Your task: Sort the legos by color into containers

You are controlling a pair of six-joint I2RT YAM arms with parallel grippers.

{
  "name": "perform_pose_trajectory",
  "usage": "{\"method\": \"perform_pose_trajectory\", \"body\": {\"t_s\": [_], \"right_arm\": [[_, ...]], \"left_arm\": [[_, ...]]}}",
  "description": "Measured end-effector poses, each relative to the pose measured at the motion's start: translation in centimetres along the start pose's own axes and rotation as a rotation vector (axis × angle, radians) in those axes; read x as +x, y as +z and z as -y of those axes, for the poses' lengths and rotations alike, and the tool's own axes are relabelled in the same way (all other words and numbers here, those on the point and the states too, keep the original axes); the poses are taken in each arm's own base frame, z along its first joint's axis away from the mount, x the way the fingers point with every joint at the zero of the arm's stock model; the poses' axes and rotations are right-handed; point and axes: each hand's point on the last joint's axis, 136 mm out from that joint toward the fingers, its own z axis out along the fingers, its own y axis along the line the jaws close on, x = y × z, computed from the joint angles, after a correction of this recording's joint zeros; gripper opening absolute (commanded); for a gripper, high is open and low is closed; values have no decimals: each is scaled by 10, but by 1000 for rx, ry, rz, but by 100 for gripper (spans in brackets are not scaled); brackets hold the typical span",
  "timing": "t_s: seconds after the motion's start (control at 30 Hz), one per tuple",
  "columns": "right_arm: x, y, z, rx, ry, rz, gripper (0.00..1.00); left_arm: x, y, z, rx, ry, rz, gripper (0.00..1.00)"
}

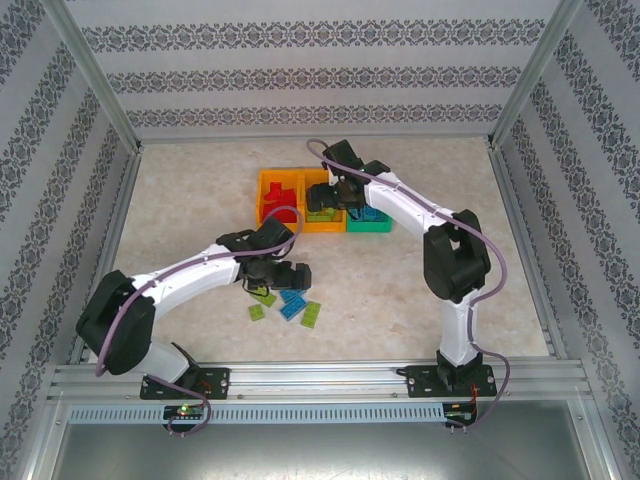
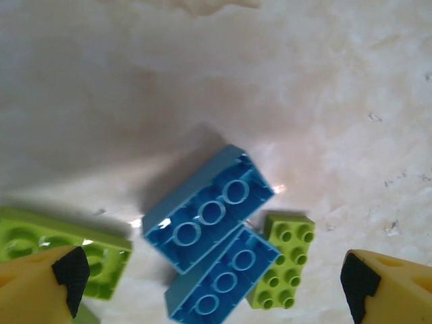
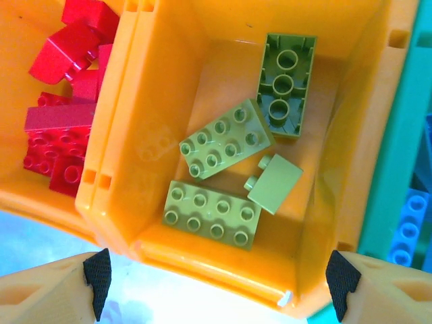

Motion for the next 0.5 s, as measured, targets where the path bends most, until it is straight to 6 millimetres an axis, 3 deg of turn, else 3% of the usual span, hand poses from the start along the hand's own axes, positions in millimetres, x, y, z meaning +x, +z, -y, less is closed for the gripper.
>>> {"method": "perform_pose_trajectory", "body": {"t_s": [0.2, 0.5], "right_arm": [[4, -13, 3, -8, 3, 24, 87], [20, -11, 21, 19, 24, -4, 87]], "left_arm": [[-9, 15, 13, -32, 87, -39, 96], [3, 32, -7, -145, 76, -132, 94]]}}
